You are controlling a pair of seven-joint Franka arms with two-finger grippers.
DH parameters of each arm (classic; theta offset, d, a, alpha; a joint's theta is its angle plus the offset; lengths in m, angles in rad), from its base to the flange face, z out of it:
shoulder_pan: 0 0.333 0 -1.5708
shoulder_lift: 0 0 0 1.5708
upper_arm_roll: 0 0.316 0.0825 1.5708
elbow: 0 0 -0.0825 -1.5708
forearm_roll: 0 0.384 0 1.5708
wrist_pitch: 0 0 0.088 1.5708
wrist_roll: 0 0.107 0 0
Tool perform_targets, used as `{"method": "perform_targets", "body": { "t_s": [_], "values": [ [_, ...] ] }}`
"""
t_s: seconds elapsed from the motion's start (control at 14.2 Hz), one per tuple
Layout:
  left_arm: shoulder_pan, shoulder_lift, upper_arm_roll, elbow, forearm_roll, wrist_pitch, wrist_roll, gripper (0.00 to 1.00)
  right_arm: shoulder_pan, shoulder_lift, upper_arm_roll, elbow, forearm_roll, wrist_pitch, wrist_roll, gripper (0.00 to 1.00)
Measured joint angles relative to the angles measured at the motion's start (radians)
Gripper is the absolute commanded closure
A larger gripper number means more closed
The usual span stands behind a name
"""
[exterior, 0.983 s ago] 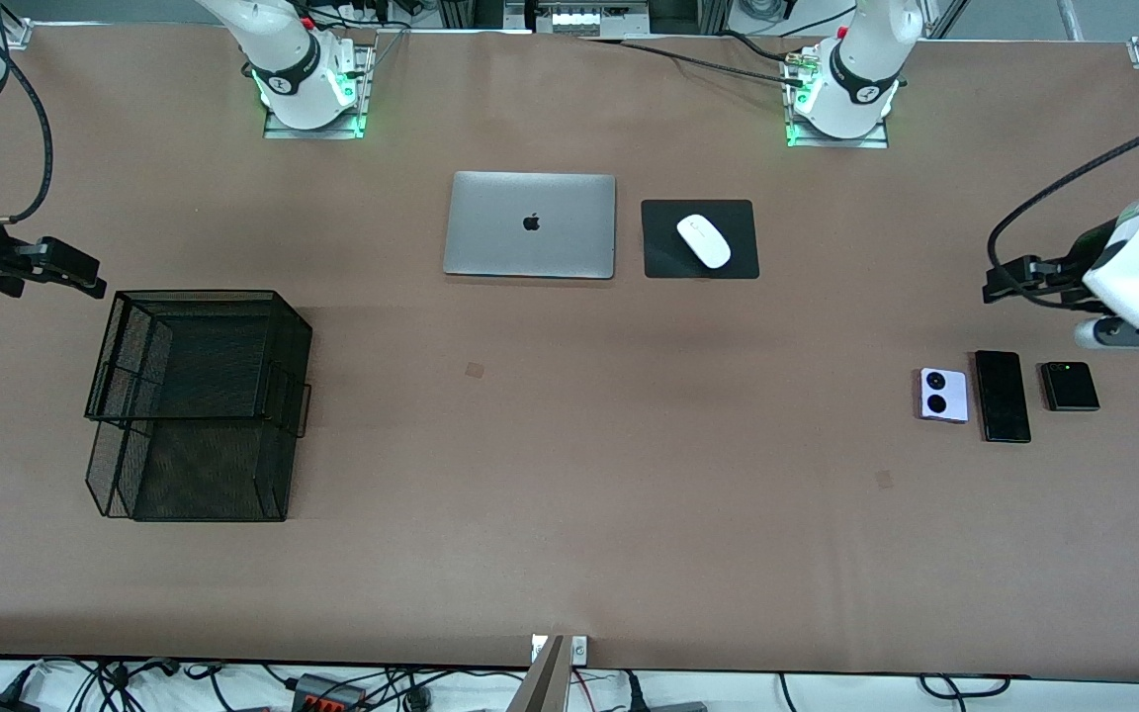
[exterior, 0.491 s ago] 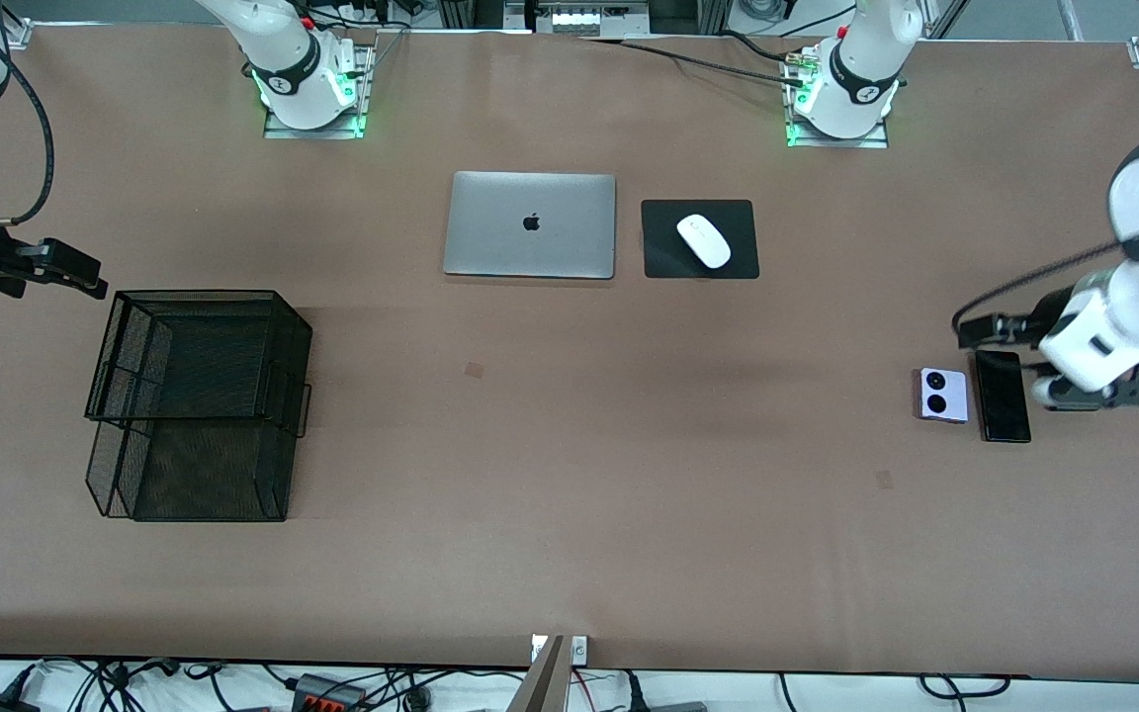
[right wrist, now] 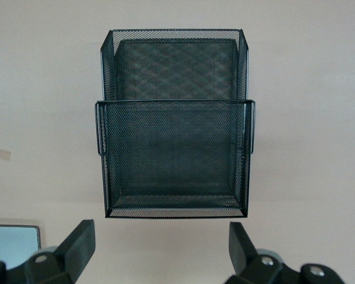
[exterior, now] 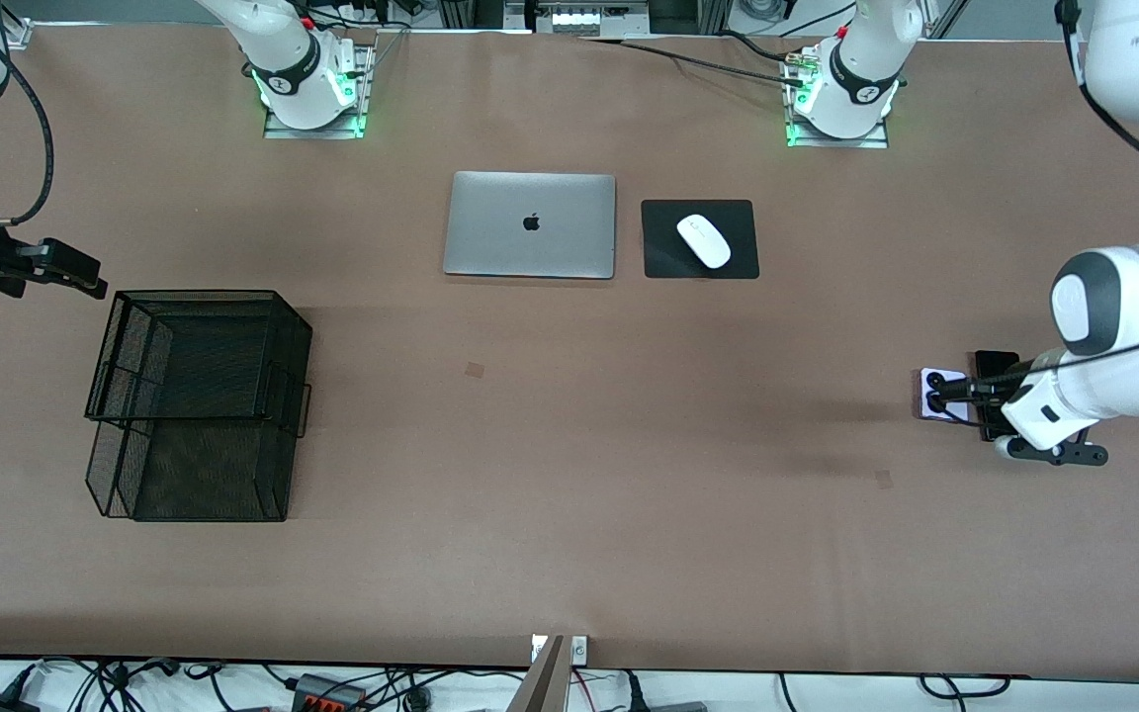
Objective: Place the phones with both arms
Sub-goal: 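Move the left gripper over the white flip phone, then grasp the white flip phone with the left gripper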
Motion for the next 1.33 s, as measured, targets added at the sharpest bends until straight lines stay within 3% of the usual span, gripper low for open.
{"method": "perform_targets", "body": {
  "t_s": [0.35, 1.33],
  "values": [
    [0.014, 0.046, -0.004, -0.074, 0.0, 0.141, 0.078, 0.0, 0.0, 0.0, 0.0, 0.0, 0.0, 0.0, 0.0, 0.0],
    [0.069, 0.115, -0.029, -0.081, 0.0, 0.2, 0.185, 0.0, 0.0, 0.007, 0.0, 0.0, 0.0, 0.0, 0.0, 0.0]
  ]
}}
